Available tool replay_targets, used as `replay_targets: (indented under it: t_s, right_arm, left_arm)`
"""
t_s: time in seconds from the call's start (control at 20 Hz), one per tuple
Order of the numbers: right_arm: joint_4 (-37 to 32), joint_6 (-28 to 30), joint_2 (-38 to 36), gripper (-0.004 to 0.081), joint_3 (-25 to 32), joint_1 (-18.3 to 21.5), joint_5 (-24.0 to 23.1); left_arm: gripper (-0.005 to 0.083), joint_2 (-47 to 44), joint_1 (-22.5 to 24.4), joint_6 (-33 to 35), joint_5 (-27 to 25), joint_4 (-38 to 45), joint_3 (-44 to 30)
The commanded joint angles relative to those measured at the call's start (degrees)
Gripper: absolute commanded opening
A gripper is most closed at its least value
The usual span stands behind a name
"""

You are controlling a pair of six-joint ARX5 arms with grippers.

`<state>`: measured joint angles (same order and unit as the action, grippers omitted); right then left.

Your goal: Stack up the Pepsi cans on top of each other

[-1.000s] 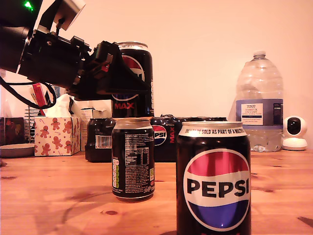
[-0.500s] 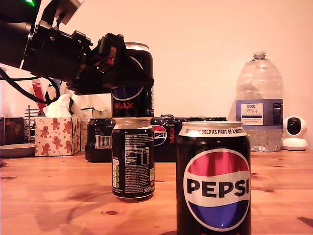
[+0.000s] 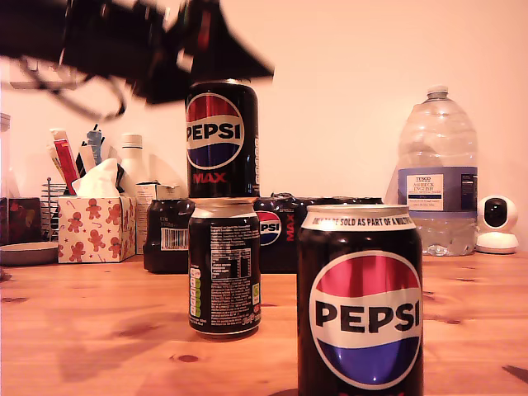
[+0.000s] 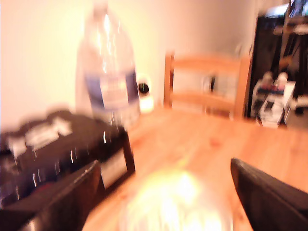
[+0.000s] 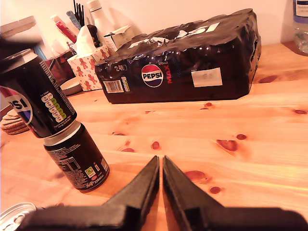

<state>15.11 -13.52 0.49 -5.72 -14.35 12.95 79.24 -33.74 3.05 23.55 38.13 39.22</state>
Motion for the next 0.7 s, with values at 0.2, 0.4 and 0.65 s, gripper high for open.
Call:
replay_targets:
  t_s: [0.2,0.4,0.65]
  right_arm:
    - [3.4,0.0,-0.3,-0.0011,-0.4,-0.5,6.3]
    - [2.8,3.5,-0.3,-0.0011,-0.4,-3.0,8.5]
    - [2.4,5.0,-0.3,-0.0011,-0.2,-9.2,10.5]
  left_arm:
    - [0.0783,-0.5,-1.3,-0.2,0.2,-3.9,6.0]
    - [0.078,-0.6,-1.3,-0.2,0.2,-5.1,8.9]
    - [0.0703,-0.6,-1.3,0.0,0.2,-10.0,12.1]
